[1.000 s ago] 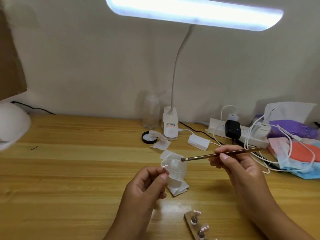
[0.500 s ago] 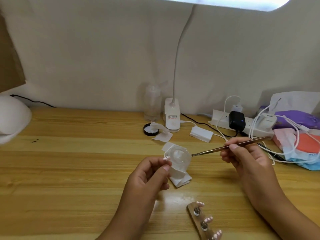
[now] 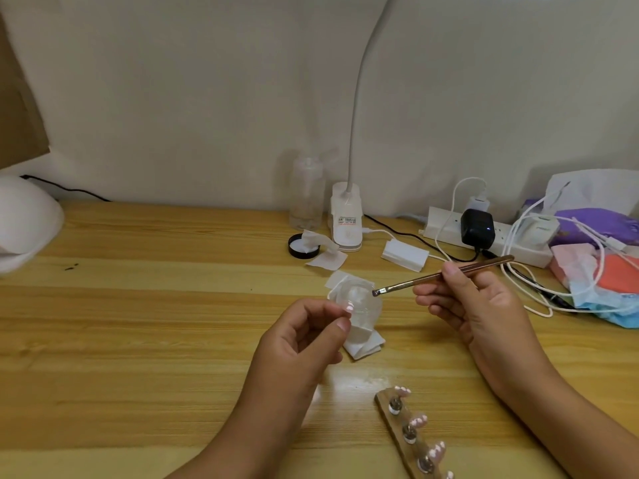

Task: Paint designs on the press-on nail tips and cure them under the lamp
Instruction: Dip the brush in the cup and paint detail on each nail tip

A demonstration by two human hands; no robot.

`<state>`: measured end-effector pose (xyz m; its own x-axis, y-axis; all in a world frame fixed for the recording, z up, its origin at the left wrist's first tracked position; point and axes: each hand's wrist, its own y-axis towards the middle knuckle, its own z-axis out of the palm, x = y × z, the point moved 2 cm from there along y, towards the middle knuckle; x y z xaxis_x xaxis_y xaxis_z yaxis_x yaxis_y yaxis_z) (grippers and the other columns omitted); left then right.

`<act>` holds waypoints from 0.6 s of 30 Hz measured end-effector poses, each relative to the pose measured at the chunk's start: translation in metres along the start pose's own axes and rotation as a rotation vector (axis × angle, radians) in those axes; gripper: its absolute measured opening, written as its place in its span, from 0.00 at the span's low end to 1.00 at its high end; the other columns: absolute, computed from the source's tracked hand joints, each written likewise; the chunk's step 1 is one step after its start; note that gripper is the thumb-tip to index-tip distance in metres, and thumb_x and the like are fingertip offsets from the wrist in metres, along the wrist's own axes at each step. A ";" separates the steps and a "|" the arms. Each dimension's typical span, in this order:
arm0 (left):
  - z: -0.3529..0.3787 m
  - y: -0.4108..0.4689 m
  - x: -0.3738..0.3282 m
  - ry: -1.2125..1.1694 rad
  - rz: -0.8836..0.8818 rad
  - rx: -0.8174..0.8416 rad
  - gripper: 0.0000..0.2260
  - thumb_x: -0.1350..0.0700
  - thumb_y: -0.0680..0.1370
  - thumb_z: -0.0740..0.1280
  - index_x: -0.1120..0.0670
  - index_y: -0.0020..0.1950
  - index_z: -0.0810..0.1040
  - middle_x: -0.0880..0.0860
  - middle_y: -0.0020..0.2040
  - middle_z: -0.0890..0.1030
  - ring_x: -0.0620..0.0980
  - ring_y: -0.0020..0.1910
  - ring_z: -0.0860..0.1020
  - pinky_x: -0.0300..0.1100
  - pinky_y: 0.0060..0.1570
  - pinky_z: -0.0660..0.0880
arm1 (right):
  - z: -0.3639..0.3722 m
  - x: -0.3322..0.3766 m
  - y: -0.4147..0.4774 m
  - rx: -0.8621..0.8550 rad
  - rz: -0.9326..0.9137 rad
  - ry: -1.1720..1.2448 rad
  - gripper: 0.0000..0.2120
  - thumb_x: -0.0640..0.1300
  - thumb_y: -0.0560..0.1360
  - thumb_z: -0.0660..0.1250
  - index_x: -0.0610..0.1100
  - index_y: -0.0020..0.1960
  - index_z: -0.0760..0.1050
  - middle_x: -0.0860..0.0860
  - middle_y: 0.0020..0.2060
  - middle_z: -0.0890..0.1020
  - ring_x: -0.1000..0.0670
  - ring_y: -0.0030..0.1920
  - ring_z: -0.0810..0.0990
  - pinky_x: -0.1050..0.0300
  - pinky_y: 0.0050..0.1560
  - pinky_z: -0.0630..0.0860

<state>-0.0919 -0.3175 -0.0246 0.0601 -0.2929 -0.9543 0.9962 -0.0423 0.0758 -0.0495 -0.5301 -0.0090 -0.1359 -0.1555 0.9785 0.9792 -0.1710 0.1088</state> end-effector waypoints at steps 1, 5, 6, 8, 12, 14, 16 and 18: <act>0.000 0.000 0.000 0.002 -0.002 0.004 0.10 0.45 0.63 0.71 0.45 0.42 0.84 0.43 0.37 0.81 0.38 0.36 0.77 0.30 0.38 0.75 | -0.001 0.000 0.000 -0.006 0.005 -0.001 0.17 0.52 0.71 0.67 0.40 0.53 0.76 0.42 0.42 0.86 0.49 0.40 0.86 0.64 0.38 0.81; -0.001 0.000 0.000 0.019 -0.001 0.011 0.11 0.44 0.64 0.70 0.44 0.43 0.84 0.44 0.37 0.81 0.38 0.35 0.76 0.30 0.39 0.75 | -0.004 0.000 0.002 -0.030 0.020 -0.008 0.18 0.51 0.73 0.67 0.39 0.55 0.76 0.42 0.43 0.86 0.49 0.40 0.86 0.64 0.38 0.81; -0.001 -0.001 0.000 0.022 -0.002 0.013 0.11 0.44 0.64 0.70 0.44 0.44 0.84 0.43 0.37 0.81 0.38 0.36 0.76 0.30 0.39 0.75 | -0.004 -0.001 0.002 -0.035 0.023 -0.012 0.18 0.51 0.73 0.67 0.39 0.55 0.76 0.42 0.43 0.86 0.49 0.40 0.86 0.64 0.38 0.81; -0.001 -0.001 0.000 0.041 -0.004 0.022 0.10 0.46 0.65 0.70 0.44 0.44 0.84 0.43 0.38 0.81 0.38 0.36 0.77 0.30 0.40 0.75 | -0.006 -0.001 0.002 -0.040 0.022 -0.020 0.18 0.52 0.73 0.67 0.39 0.55 0.76 0.42 0.43 0.86 0.49 0.40 0.86 0.64 0.38 0.81; 0.000 -0.001 -0.001 0.058 -0.013 0.029 0.08 0.57 0.74 0.69 0.45 0.43 0.85 0.43 0.39 0.83 0.36 0.37 0.78 0.30 0.39 0.74 | -0.007 -0.002 0.002 -0.052 0.013 -0.036 0.17 0.52 0.73 0.66 0.40 0.54 0.76 0.43 0.43 0.86 0.49 0.41 0.86 0.65 0.38 0.80; 0.001 -0.002 -0.003 0.051 -0.015 0.027 0.06 0.56 0.72 0.70 0.45 0.42 0.85 0.43 0.39 0.83 0.37 0.36 0.78 0.29 0.39 0.74 | -0.008 0.000 0.001 -0.067 0.003 -0.016 0.15 0.52 0.73 0.66 0.41 0.53 0.76 0.43 0.42 0.86 0.50 0.40 0.86 0.65 0.38 0.80; 0.002 -0.003 -0.006 0.062 -0.010 0.045 0.05 0.51 0.69 0.70 0.46 0.42 0.85 0.44 0.42 0.84 0.37 0.37 0.78 0.29 0.39 0.74 | -0.008 0.003 -0.002 -0.074 -0.021 0.040 0.13 0.51 0.73 0.66 0.43 0.50 0.77 0.44 0.41 0.86 0.50 0.40 0.86 0.64 0.38 0.80; 0.002 -0.003 -0.005 0.083 -0.003 0.049 0.04 0.51 0.69 0.71 0.46 0.42 0.84 0.45 0.43 0.85 0.37 0.38 0.78 0.29 0.40 0.74 | -0.005 0.007 -0.006 -0.046 -0.050 0.100 0.12 0.50 0.72 0.66 0.43 0.49 0.77 0.45 0.39 0.86 0.51 0.39 0.85 0.63 0.39 0.80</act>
<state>-0.0955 -0.3182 -0.0194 0.0644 -0.2125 -0.9750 0.9923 -0.0904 0.0853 -0.0576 -0.5354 -0.0036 -0.2008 -0.2414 0.9494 0.9633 -0.2250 0.1465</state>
